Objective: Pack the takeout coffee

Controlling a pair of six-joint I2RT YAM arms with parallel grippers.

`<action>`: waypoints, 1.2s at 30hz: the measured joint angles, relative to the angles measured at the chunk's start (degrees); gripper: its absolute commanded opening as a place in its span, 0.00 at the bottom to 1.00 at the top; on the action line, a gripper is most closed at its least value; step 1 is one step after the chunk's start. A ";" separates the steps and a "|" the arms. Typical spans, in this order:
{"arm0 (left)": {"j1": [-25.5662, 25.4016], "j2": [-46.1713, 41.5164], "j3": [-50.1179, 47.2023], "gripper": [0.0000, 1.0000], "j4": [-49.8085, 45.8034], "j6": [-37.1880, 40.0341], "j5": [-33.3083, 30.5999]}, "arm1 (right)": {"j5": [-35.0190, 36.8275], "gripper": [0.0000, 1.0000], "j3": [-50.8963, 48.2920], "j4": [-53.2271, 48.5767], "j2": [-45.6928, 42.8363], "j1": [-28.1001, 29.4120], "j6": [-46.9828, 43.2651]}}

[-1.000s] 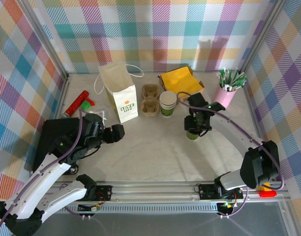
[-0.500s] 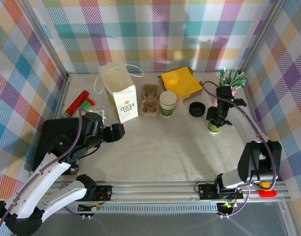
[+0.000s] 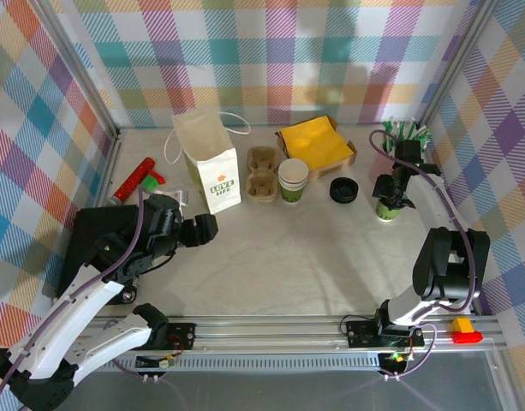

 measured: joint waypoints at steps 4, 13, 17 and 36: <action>0.00 0.35 0.07 0.76 0.00 -0.02 0.04 | 0.02 0.84 0.20 -0.26 0.00 -0.02 -0.02; 0.00 2.49 0.28 0.75 0.24 -0.48 0.50 | -1.36 0.89 3.39 -4.46 -0.55 -0.07 -0.04; 0.00 4.13 0.57 0.73 1.62 -0.92 1.86 | -2.69 0.90 6.36 -6.36 -3.87 -0.07 -0.02; 0.87 28.61 2.51 0.69 23.78 1.81 6.12 | -43.50 0.85 -5.79 0.26 -24.76 0.76 11.06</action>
